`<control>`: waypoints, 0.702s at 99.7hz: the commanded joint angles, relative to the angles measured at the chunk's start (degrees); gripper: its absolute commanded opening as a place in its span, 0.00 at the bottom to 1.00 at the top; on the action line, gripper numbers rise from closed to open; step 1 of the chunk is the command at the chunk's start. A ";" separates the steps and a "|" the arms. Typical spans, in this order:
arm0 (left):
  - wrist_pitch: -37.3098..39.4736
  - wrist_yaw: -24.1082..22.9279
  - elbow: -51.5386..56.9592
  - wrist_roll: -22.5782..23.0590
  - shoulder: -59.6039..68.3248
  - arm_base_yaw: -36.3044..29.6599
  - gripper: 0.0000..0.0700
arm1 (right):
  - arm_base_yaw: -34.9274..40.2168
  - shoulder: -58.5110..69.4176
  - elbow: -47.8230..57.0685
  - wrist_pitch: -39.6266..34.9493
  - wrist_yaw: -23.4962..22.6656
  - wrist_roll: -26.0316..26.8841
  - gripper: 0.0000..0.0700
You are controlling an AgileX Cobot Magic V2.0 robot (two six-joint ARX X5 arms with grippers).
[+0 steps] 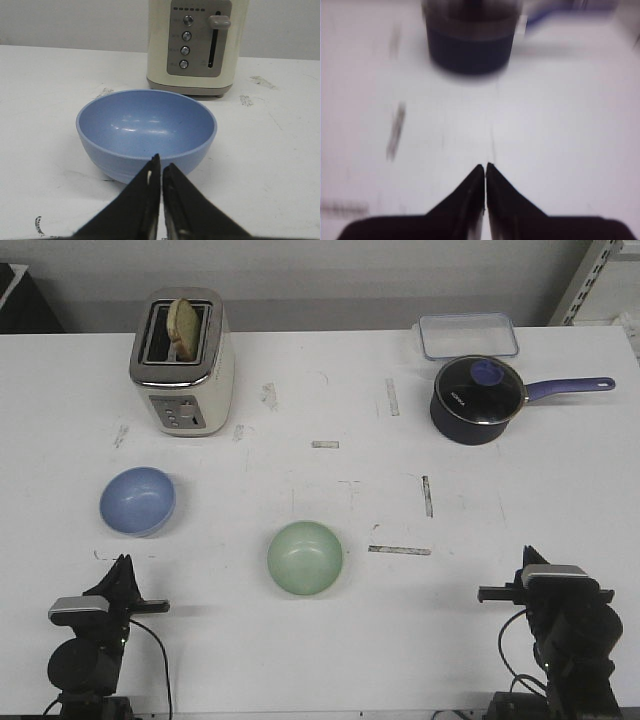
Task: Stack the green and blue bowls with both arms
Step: 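Release the green bowl and retract the right gripper to rest, then reach the left gripper to the light blue bowl and grasp its rim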
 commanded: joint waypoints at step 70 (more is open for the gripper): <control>-18.93 -7.34 63.04 4.33 42.18 7.56 0.00 | 4.02 4.15 0.39 0.57 0.20 0.42 0.00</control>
